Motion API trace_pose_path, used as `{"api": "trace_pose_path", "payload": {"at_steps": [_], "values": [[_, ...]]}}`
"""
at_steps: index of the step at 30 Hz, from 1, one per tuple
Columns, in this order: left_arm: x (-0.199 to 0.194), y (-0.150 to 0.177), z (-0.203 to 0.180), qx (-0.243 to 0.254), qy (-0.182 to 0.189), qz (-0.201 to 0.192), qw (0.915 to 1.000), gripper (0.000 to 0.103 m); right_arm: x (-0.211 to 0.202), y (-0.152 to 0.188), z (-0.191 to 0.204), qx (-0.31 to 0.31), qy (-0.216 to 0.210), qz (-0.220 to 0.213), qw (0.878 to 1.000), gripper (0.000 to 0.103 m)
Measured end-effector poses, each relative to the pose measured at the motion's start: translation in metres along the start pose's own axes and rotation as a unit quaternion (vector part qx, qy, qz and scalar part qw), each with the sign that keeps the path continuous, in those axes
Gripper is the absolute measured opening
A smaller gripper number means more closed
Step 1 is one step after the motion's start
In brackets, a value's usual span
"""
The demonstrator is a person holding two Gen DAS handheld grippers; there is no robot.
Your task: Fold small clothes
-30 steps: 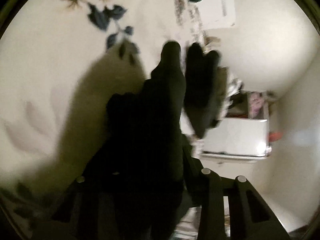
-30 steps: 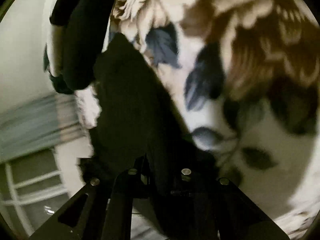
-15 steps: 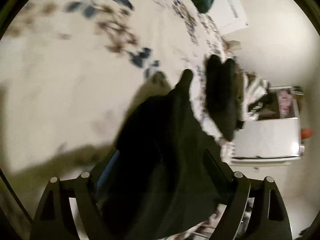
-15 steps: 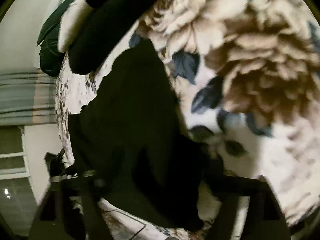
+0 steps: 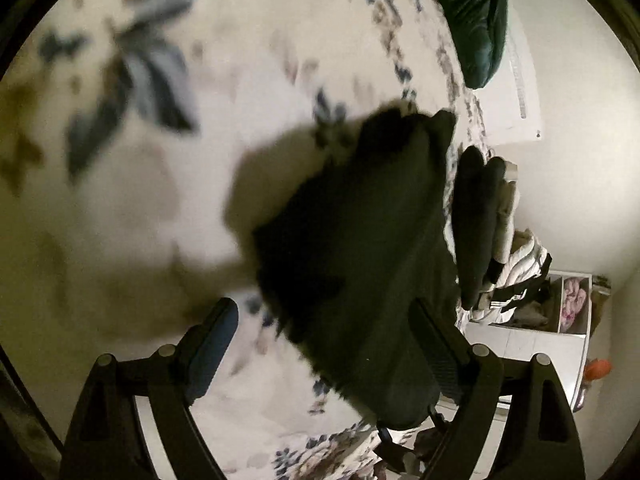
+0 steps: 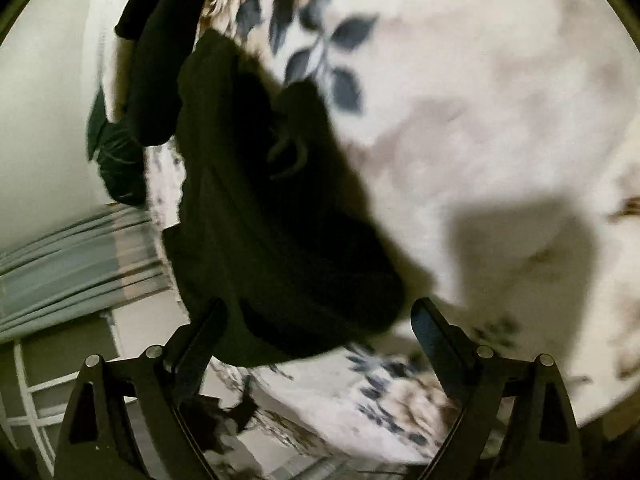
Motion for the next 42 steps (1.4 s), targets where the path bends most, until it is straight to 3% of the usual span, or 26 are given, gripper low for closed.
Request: {"api": "trace_pose_path", "payload": {"at_steps": [4,6,9,11,12,13,15,16,19,21,23,26,31,33,34,37,39,41,42], "values": [[0.023,0.004,-0.029,0.054,-0.047,-0.011,0.9974,0.087,0.020,-0.012,0.005,0.007,-0.019,-0.075,0.997,0.096],[0.021,0.011,-0.047,0.095,-0.089,-0.028,0.9911,0.087,0.019,-0.014,0.010,0.019,-0.031,-0.115,0.993,0.096],[0.009,0.020,-0.079,0.166,-0.167,-0.074,0.9692,0.087,0.024,-0.016,0.005,0.046,-0.040,-0.147,0.987,0.096],[0.009,0.024,-0.103,0.223,-0.209,-0.110,0.9458,0.087,0.028,-0.016,-0.002,0.067,-0.045,-0.163,0.983,0.096],[0.016,0.025,-0.114,0.247,-0.222,-0.114,0.9364,0.087,0.029,-0.016,-0.003,0.072,-0.045,-0.171,0.982,0.096],[0.023,0.025,-0.120,0.258,-0.225,-0.113,0.9326,0.087,0.030,-0.014,-0.001,0.076,-0.040,-0.179,0.980,0.096],[0.036,0.026,-0.131,0.272,-0.234,-0.104,0.9277,0.087,0.029,-0.009,0.002,0.082,-0.027,-0.189,0.978,0.085],[0.049,0.027,-0.135,0.285,-0.238,-0.093,0.9236,0.087,0.027,-0.008,0.003,0.083,-0.018,-0.190,0.978,0.071],[0.080,0.030,-0.122,0.319,-0.286,-0.075,0.9006,0.087,0.025,-0.004,0.007,0.084,-0.013,-0.192,0.978,0.062],[0.095,0.022,-0.110,0.320,-0.307,-0.061,0.8942,0.087,0.023,-0.006,0.008,0.076,-0.009,-0.188,0.979,0.061],[0.101,0.015,-0.103,0.324,-0.303,-0.056,0.8943,0.091,0.013,-0.012,-0.001,0.074,-0.014,-0.177,0.981,0.062],[0.106,0.014,-0.104,0.339,-0.304,-0.046,0.8890,0.101,0.017,-0.023,0.000,0.074,-0.026,-0.161,0.984,0.070],[0.123,0.018,-0.106,0.372,-0.344,-0.071,0.8592,0.103,0.024,-0.031,0.005,0.075,-0.023,-0.157,0.984,0.085],[0.129,0.014,-0.108,0.361,-0.356,-0.076,0.8584,0.103,0.028,-0.036,0.009,0.079,-0.013,-0.162,0.984,0.086],[0.130,0.012,-0.111,0.357,-0.361,-0.074,0.8587,0.103,0.028,-0.038,0.010,0.079,-0.009,-0.166,0.983,0.084],[0.127,0.009,-0.117,0.340,-0.360,-0.067,0.8663,0.103,0.025,-0.039,0.012,0.083,0.009,-0.177,0.981,0.055],[0.115,0.007,-0.119,0.330,-0.355,-0.075,0.8716,0.103,0.017,-0.037,0.022,0.067,0.023,-0.184,0.980,0.048],[0.106,0.006,-0.118,0.334,-0.367,-0.088,0.8636,0.103,0.012,-0.036,0.035,0.045,0.042,-0.193,0.979,0.044],[0.100,0.002,-0.115,0.339,-0.389,-0.100,0.8505,0.103,0.009,-0.034,0.044,0.032,0.054,-0.198,0.978,0.043]]}}
Point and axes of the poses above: each gripper's, at about its wrist camera, not at the fingertips, and x roughly the way its jaws point, z to its left, y to its underside, the point moved 5 cm from there along x, roughly the way its jaws point, and after that the axes turned 10 degrees about -x, right-handed, at the moved point
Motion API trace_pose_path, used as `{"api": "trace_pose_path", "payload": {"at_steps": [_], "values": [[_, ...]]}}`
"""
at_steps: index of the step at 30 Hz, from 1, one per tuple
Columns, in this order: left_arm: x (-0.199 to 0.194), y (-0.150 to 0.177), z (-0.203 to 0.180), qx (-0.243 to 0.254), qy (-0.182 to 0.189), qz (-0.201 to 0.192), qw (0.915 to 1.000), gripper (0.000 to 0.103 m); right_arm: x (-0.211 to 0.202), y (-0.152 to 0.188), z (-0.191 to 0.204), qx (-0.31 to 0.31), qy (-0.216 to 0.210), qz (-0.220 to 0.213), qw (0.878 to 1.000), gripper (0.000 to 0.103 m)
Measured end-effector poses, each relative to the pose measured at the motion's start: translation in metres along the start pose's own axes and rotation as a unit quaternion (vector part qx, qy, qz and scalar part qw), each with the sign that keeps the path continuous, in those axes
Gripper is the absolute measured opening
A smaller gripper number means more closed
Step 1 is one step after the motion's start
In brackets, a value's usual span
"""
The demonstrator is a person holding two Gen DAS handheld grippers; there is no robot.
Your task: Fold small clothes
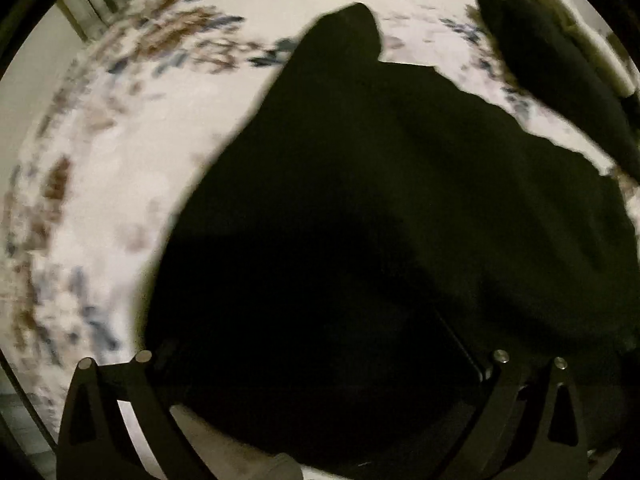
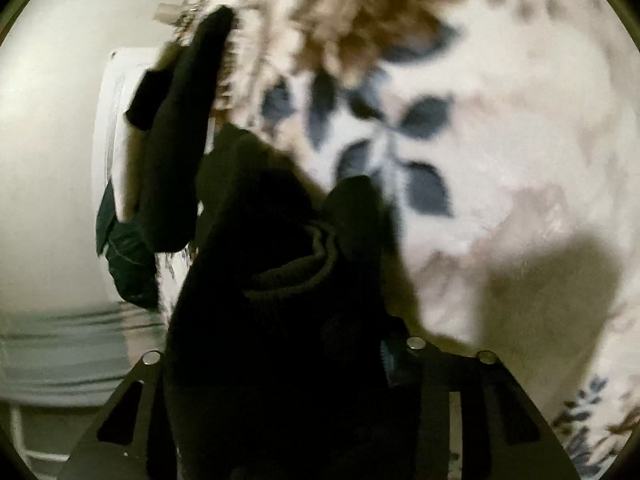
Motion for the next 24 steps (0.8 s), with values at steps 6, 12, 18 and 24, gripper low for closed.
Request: {"api": "trace_pose_path", "payload": {"at_steps": [6,12,18,24], "values": [[0.020,-0.002,0.040,-0.056,0.033,0.045,0.9969,0.103,-0.016,0.008,0.076,-0.115,0.050,-0.032,0.992,0.039],[0.010,-0.004,0.063,-0.075,0.067,0.058,0.9932,0.103,0.002,0.038,0.176,-0.266,0.092,-0.043,0.958,0.036],[-0.018,0.003,0.131,-0.132,0.066,0.038,0.9883,0.103,0.075,0.138,0.284,-0.458,0.100,0.005,0.883,0.036],[-0.020,0.032,0.222,-0.216,0.032,0.035,0.9753,0.103,0.166,0.289,0.308,-0.645,0.137,0.111,0.743,0.035]]}}
Point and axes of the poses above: each gripper's, at about its wrist camera, not at the fingertips, and x roughly the way its jaws point, z to its left, y to its underside, the point moved 5 cm from there along x, roughly the way its jaws point, and after that the axes turned 10 degrees about -x, right-handed, at the moved point
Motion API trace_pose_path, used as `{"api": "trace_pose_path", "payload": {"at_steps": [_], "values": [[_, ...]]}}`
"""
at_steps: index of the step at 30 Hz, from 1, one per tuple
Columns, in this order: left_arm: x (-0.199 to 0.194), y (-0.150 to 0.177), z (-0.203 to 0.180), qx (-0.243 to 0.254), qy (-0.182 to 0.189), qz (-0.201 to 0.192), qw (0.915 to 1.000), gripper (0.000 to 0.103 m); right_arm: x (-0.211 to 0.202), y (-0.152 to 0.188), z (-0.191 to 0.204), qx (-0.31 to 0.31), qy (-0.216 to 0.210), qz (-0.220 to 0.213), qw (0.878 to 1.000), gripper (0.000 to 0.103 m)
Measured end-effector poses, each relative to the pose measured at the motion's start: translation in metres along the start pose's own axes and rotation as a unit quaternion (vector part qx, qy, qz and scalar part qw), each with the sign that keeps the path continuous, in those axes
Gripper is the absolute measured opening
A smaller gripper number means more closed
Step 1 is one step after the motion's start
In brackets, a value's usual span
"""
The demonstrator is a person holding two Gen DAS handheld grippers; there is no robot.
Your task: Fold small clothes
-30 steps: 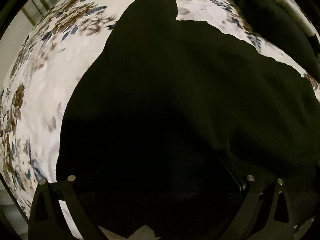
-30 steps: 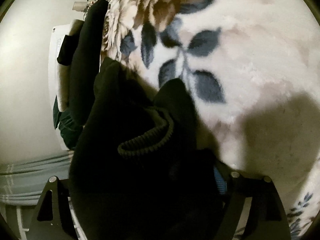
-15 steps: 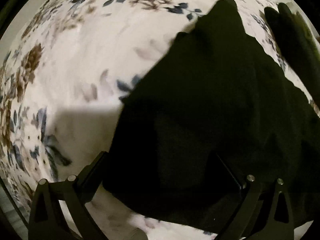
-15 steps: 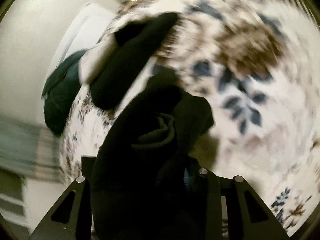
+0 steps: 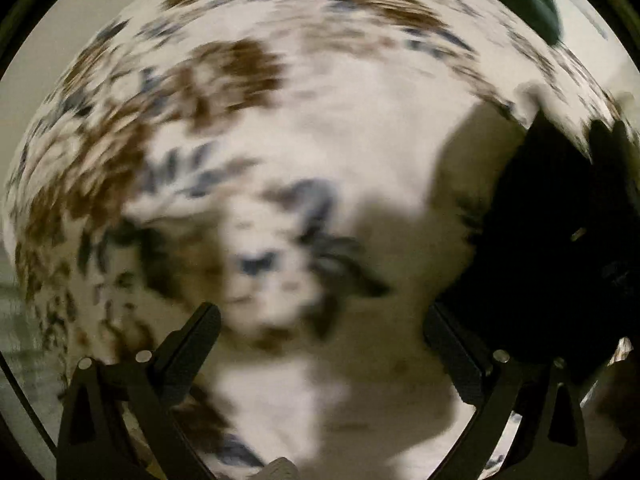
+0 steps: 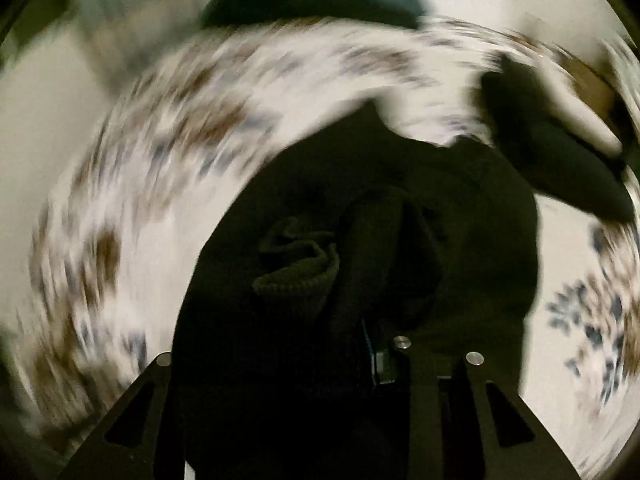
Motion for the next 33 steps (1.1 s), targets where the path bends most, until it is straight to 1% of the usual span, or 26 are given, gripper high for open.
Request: {"api": "trace_pose_path", "payload": {"at_steps": [2,3,4,5,6,7,8,9,10,11,12,13,15,17,19,20,21,23,25,26,27,28,29,30,31,33], "values": [[0.002,-0.005,0.017,-0.019,-0.002,0.007,0.9998,0.103,0.010,0.005,0.023,-0.046,0.025,0.010,0.999,0.035],[0.001,-0.006,0.026,-0.025,-0.001,0.009,0.9997,0.103,0.012,0.009,0.029,-0.054,0.028,0.014,0.998,0.036],[-0.001,-0.008,0.030,-0.032,0.000,0.010,0.9994,0.103,0.013,0.010,0.029,-0.056,0.026,0.020,0.998,0.039],[-0.002,-0.007,0.032,-0.034,0.003,0.011,0.9994,0.103,0.012,0.009,0.027,-0.050,0.015,0.028,0.998,0.046],[-0.006,-0.003,0.033,-0.036,0.008,0.010,0.9993,0.103,0.009,0.009,0.026,-0.044,0.000,0.036,0.998,0.051],[-0.012,-0.003,0.032,-0.038,0.012,0.009,0.9992,0.103,0.002,0.005,0.023,-0.030,-0.046,0.050,0.997,0.063],[-0.019,-0.002,0.031,-0.040,0.022,0.007,0.9989,0.103,-0.005,0.000,0.015,-0.016,-0.082,0.052,0.995,0.072],[-0.030,-0.003,0.026,-0.044,0.042,0.002,0.9982,0.103,-0.023,-0.004,0.003,0.020,-0.158,0.042,0.986,0.075],[-0.037,-0.006,0.022,-0.045,0.051,-0.002,0.9977,0.103,-0.036,-0.006,-0.010,0.054,-0.202,0.033,0.977,0.079],[-0.049,-0.007,0.015,-0.046,0.065,-0.008,0.9968,0.103,-0.049,-0.006,-0.025,0.090,-0.244,0.023,0.965,0.079],[-0.059,-0.008,0.007,-0.044,0.080,-0.014,0.9957,0.103,-0.068,-0.003,-0.051,0.142,-0.301,0.011,0.943,0.084],[-0.071,-0.009,-0.005,-0.035,0.097,-0.018,0.9945,0.103,-0.077,0.001,-0.074,0.173,-0.314,0.007,0.934,0.089],[-0.083,-0.010,-0.024,-0.019,0.115,-0.023,0.9929,0.103,-0.083,0.010,-0.111,0.206,-0.304,0.012,0.930,0.089],[-0.085,-0.015,-0.051,0.006,0.121,-0.027,0.9923,0.103,-0.080,0.023,-0.152,0.222,-0.271,0.027,0.936,0.089],[-0.083,-0.012,-0.075,0.015,0.130,-0.020,0.9911,0.103,-0.065,0.038,-0.188,0.226,-0.231,0.048,0.945,0.089],[-0.080,-0.012,-0.085,0.009,0.139,-0.016,0.9901,0.103,-0.054,0.043,-0.201,0.230,-0.225,0.060,0.945,0.089],[-0.076,-0.012,-0.097,0.005,0.149,-0.014,0.9888,0.103,-0.042,0.049,-0.212,0.236,-0.229,0.068,0.942,0.089],[-0.057,-0.012,-0.121,0.002,0.138,0.004,0.9904,0.103,-0.010,0.062,-0.230,0.256,-0.248,0.095,0.929,0.089],[-0.036,-0.007,-0.139,-0.008,0.143,0.037,0.9889,0.103,0.017,0.070,-0.240,0.273,-0.270,0.114,0.916,0.089],[-0.021,-0.006,-0.144,-0.014,0.130,0.049,0.9902,0.103,0.024,0.075,-0.245,0.279,-0.281,0.120,0.911,0.089],[-0.006,-0.005,-0.146,-0.026,0.128,0.055,0.9899,0.100,0.037,0.079,-0.249,0.293,-0.300,0.124,0.899,0.089],[0.005,-0.004,-0.143,-0.042,0.135,0.054,0.9885,0.079,0.047,0.081,-0.250,0.300,-0.312,0.125,0.893,0.089],[0.014,-0.006,-0.137,-0.061,0.148,0.058,0.9855,0.072,0.059,0.083,-0.253,0.309,-0.325,0.130,0.885,0.089],[0.023,-0.011,-0.125,-0.092,0.152,0.064,0.9821,0.069,0.070,0.085,-0.255,0.318,-0.331,0.135,0.878,0.089],[0.025,-0.017,-0.110,-0.125,0.151,0.059,0.9788,0.069,0.081,0.084,-0.258,0.324,-0.339,0.137,0.873,0.089],[0.016,-0.025,-0.085,-0.181,0.180,0.049,0.9656,0.069,0.093,0.079,-0.259,0.320,-0.349,0.131,0.871,0.089]]}}
Point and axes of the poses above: each gripper's, at about its wrist camera, not at the fingertips, and x roughly the way its jaws point, z to its left, y to its underside, the point moved 5 cm from there along x, roughly the way its jaws point, and after that the axes turned 10 degrees about -x, right-handed, at the moved point
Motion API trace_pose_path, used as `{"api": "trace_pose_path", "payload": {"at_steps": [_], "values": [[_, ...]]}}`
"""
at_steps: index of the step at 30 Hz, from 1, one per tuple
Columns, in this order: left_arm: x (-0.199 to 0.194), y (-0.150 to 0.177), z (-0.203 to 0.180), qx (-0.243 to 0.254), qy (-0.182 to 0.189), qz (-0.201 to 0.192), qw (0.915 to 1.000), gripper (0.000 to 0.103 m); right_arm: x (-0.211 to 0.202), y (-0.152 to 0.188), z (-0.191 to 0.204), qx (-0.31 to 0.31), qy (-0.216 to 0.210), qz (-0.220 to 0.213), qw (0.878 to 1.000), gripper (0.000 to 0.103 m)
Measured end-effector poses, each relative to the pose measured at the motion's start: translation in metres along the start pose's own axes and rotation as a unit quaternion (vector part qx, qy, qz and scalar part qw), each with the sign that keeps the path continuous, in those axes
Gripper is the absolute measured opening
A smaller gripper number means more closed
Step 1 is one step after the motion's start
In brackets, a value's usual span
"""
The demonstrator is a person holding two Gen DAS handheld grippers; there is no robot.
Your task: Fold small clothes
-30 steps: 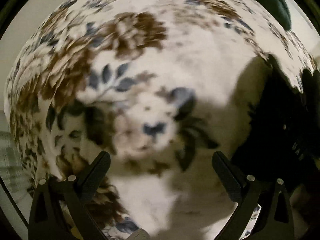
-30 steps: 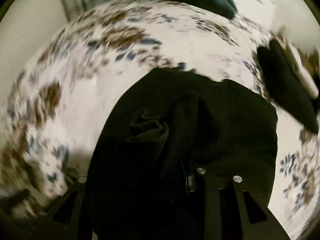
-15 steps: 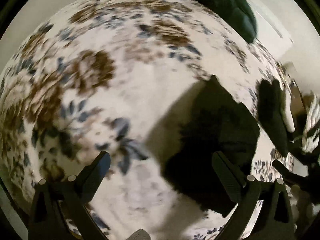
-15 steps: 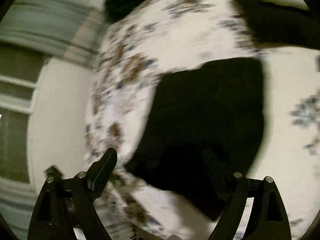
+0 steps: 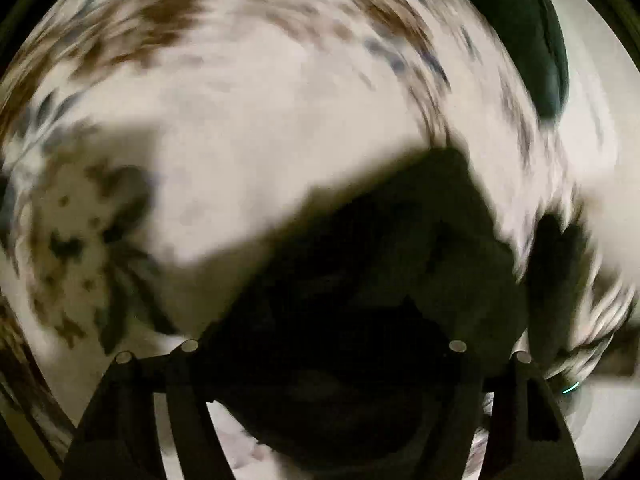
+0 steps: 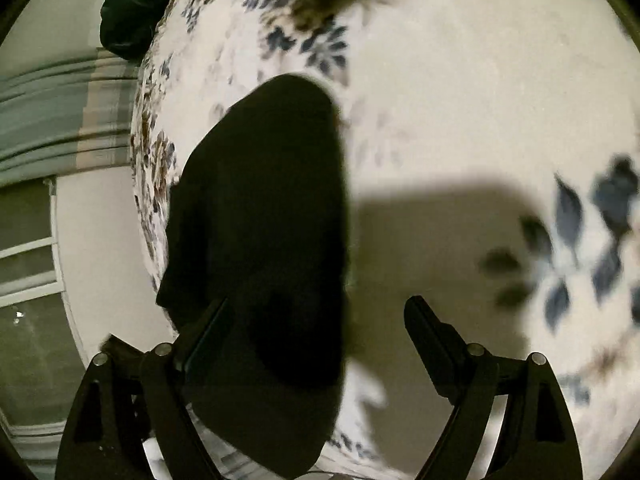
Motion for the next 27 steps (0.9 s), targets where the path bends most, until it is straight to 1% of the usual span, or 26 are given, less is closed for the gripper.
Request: {"api": "trace_pose_path", "payload": {"at_steps": [1,2,3,4,5,6,7,8,9,11,12,14,16,18,20,21,22,23,24,25,26,27], "values": [[-0.017,-0.001,0.007,-0.020,0.025,-0.011,0.9994,0.069,0.002,-0.007,-0.001,-0.007,-0.006,-0.004,1.000,0.089],[-0.029,0.003,0.012,-0.026,0.036,-0.021,0.9988,0.069,0.004,-0.013,-0.002,-0.013,-0.013,-0.005,1.000,0.089],[-0.045,0.015,0.017,-0.028,0.055,-0.030,0.9976,0.069,0.006,-0.020,-0.003,-0.018,-0.021,-0.007,1.000,0.089],[-0.054,0.028,0.022,-0.029,0.065,-0.034,0.9969,0.075,0.009,-0.026,-0.005,-0.021,-0.024,-0.008,0.999,0.089],[-0.060,0.041,0.027,-0.034,0.071,-0.036,0.9962,0.077,0.015,-0.032,-0.006,-0.025,-0.029,-0.006,0.999,0.090],[-0.063,0.056,0.033,-0.042,0.086,-0.036,0.9947,0.077,0.021,-0.039,-0.008,-0.029,-0.036,0.001,0.999,0.092],[-0.063,0.073,0.038,-0.055,0.100,-0.033,0.9929,0.077,0.029,-0.045,-0.011,-0.030,-0.044,0.010,0.999,0.096],[-0.058,0.088,0.041,-0.069,0.112,-0.028,0.9909,0.077,0.033,-0.050,-0.012,-0.031,-0.050,0.013,0.998,0.099],[-0.049,0.101,0.042,-0.081,0.132,-0.023,0.9877,0.077,0.038,-0.057,-0.010,-0.032,-0.061,0.012,0.998,0.101],[-0.033,0.112,0.037,-0.086,0.141,-0.017,0.9861,0.078,0.040,-0.066,-0.008,-0.029,-0.079,0.005,0.996,0.102],[-0.025,0.116,0.031,-0.083,0.148,-0.016,0.9853,0.078,0.038,-0.069,-0.004,-0.031,-0.097,-0.005,0.995,0.102],[-0.017,0.119,0.020,-0.074,0.149,-0.020,0.9858,0.078,0.037,-0.075,0.001,-0.039,-0.109,-0.021,0.993,0.100],[-0.019,0.123,0.011,-0.077,0.155,-0.003,0.9848,0.078,0.041,-0.079,0.004,-0.051,-0.099,-0.020,0.994,0.099],[-0.037,0.136,0.006,-0.064,0.170,-0.016,0.9833,0.078,0.042,-0.079,0.008,-0.061,-0.088,-0.014,0.994,0.098],[-0.052,0.153,0.005,-0.036,0.150,-0.035,0.9874,0.078,0.049,-0.083,0.013,-0.072,-0.073,-0.004,0.995,0.096],[-0.050,0.159,0.005,-0.019,0.141,-0.038,0.9891,0.078,0.049,-0.082,0.013,-0.078,-0.067,0.000,0.995,0.095],[-0.042,0.164,0.007,-0.011,0.130,-0.036,0.9908,0.078,0.051,-0.084,0.014,-0.083,-0.058,0.003,0.995,0.089],[-0.028,0.166,0.009,-0.011,0.119,-0.024,0.9925,0.078,0.053,-0.085,0.014,-0.086,-0.047,0.006,0.995,0.076],[-0.009,0.165,0.011,-0.020,0.120,-0.009,0.9926,0.078,0.053,-0.086,0.015,-0.086,-0.040,0.007,0.995,0.066],[0.003,0.163,0.011,-0.026,0.120,-0.002,0.9924,0.078,0.054,-0.087,0.011,-0.085,-0.024,0.008,0.996,0.047],[0.015,0.159,0.009,-0.033,0.130,0.005,0.9910,0.080,0.057,-0.086,0.012,-0.083,-0.022,0.008,0.996,0.040],[0.023,0.155,0.007,-0.041,0.143,0.011,0.9889,0.080,0.056,-0.085,0.011,-0.083,-0.023,0.004,0.996,0.036]]}}
Point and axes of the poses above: each gripper's, at about its wrist camera, not at the fingertips, and x roughly the way its jaws point, z to its left, y to its underside, the point moved 5 cm from there along x, roughly the way its jaws point, and after that the axes turned 10 degrees about -x, right-handed, at the moved point
